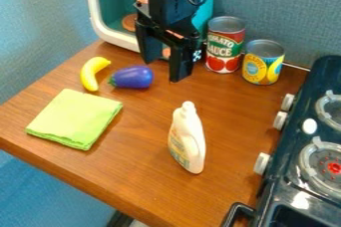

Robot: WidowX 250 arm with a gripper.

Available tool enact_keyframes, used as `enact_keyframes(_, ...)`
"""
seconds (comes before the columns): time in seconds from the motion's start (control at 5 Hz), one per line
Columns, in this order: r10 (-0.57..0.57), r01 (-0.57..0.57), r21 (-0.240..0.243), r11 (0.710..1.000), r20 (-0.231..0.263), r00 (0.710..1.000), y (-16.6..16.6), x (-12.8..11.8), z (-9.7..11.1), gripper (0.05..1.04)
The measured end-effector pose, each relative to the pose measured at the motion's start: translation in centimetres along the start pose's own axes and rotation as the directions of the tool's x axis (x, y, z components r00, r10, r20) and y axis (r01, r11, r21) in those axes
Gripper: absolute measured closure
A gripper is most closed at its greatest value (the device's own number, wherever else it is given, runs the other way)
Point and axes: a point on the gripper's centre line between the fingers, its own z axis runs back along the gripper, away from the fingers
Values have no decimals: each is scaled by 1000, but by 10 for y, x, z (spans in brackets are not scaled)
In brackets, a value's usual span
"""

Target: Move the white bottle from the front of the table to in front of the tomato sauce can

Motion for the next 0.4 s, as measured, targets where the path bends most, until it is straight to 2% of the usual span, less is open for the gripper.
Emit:
enact_keyframes(0.2,1,-2,-9,1000,-33,999,-1,-3,-9,84)
enact_keyframes(0.4,-19,17,-34,999,-62,998,-6,-8,-7,83)
